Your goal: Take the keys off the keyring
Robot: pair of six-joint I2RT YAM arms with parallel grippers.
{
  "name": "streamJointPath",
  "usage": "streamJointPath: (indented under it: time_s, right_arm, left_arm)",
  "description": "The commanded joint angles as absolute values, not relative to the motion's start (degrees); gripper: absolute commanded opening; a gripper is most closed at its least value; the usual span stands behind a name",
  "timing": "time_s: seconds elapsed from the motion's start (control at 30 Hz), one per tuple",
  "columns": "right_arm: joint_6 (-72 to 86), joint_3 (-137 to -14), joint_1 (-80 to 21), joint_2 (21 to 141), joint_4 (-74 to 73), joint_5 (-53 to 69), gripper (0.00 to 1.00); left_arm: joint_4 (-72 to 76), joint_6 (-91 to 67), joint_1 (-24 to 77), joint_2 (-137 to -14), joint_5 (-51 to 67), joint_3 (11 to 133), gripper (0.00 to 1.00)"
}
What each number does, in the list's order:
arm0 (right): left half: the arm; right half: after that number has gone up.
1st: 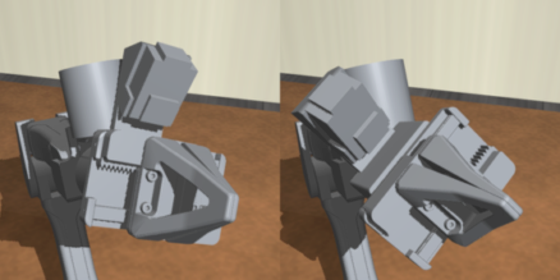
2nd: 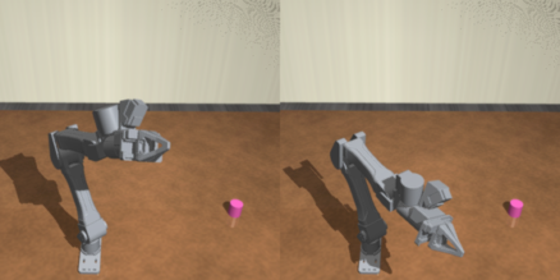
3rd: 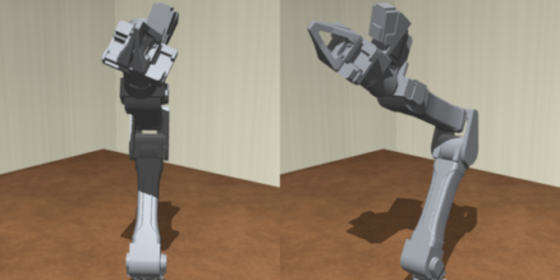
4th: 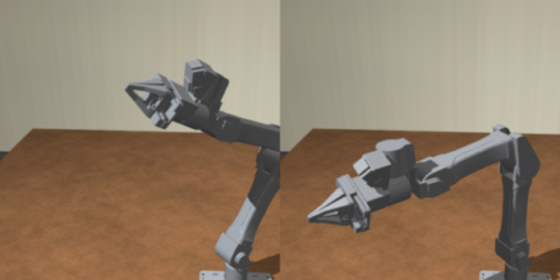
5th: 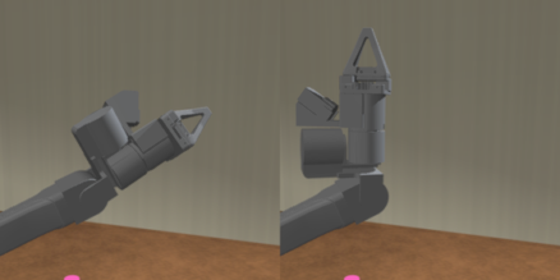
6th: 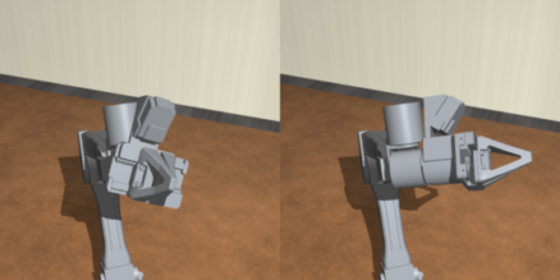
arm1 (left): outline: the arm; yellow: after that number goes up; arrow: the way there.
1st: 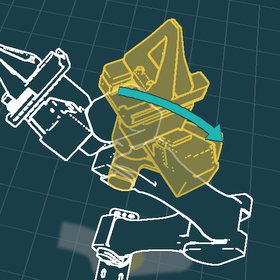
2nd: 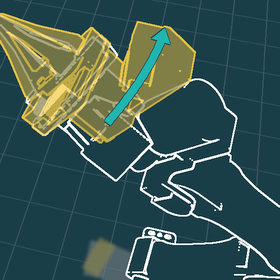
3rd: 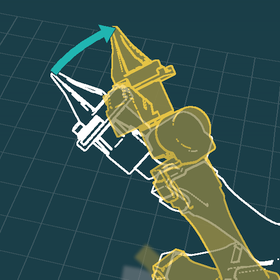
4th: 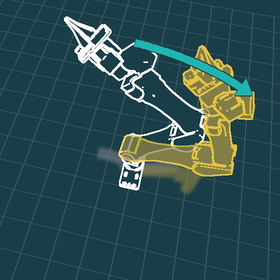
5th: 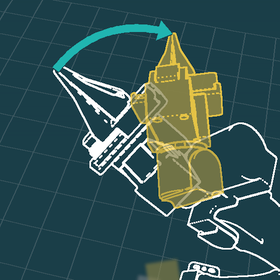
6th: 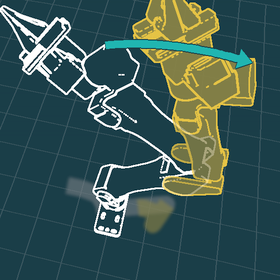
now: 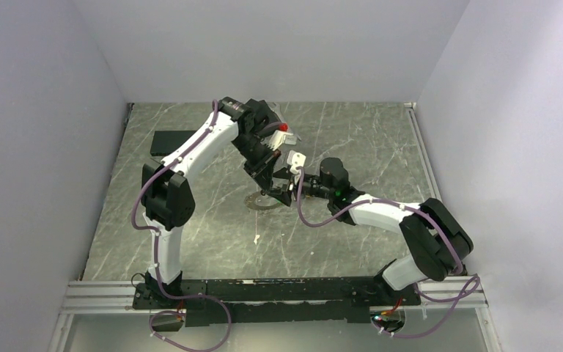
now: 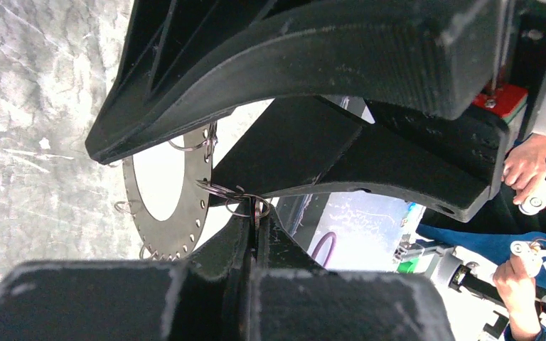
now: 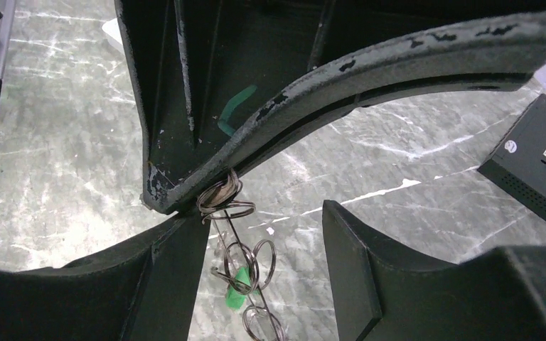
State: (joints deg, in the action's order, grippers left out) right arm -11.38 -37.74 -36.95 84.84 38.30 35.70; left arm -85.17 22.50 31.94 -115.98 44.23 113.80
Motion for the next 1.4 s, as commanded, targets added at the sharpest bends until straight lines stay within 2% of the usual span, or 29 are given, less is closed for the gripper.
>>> streamJointPath:
  time_s: [0.0, 0.13, 0.33, 0.47, 0.7, 0.8, 1.03, 1.13, 1.27, 1.37]
  right_arm:
    - [-9.05, -38.34, -36.91, 82.3, 45.67, 33.93, 0.61]
    - [-8.16, -37.74, -36.68, 81.93, 47.23, 35.1, 0.6]
    - [-4.87, -36.33, -36.34, 81.41, 53.17, 42.61, 0.72]
    - [-7.15, -36.5, -36.3, 81.46, 52.24, 39.04, 0.71]
    - [-7.59, -36.47, -36.38, 81.65, 54.05, 33.59, 0.65]
    - [-6.7, -35.67, -36.3, 81.58, 56.95, 36.13, 0.64]
    - [-6.12, -33.82, -36.3, 81.57, 62.66, 44.13, 0.54]
    - [-7.39, -34.3, -36.3, 81.77, 61.09, 44.66, 0.49]
    - [-9.22, -34.65, -36.27, 82.15, 58.93, 44.58, 0.48]
    - [-9.88, -34.67, -36.39, 82.1, 58.47, 44.71, 0.42]
  left_arm:
    - [-85.78, 21.29, 31.99, -115.16, 47.54, 114.17, 0.0]
    - [-85.4, 20.82, 31.91, -115.1, 47.59, 113.38, 0.0]
    - [-84.86, 19.99, 31.08, -116.0, 48.74, 113.94, 0.0]
    - [-85.07, 20.3, 30.91, -116.45, 50.17, 113.68, 0.0]
    - [-85.34, 20.82, 31.03, -117.15, 51.9, 112.77, 0.0]
    - [-85.13, 20.74, 31.03, -117.23, 52.01, 111.63, 0.0]
    - [-85.24, 21.16, 31.02, -117.77, 51.84, 111.29, 0.0]
    - [-85.48, 21.49, 31.03, -117.86, 52.23, 111.22, 0.0]
    - [-85.69, 21.84, 31.02, -118.0, 52.28, 111.86, 0.0]
    - [-85.78, 21.97, 31.0, -118.05, 52.62, 111.56, 0.0]
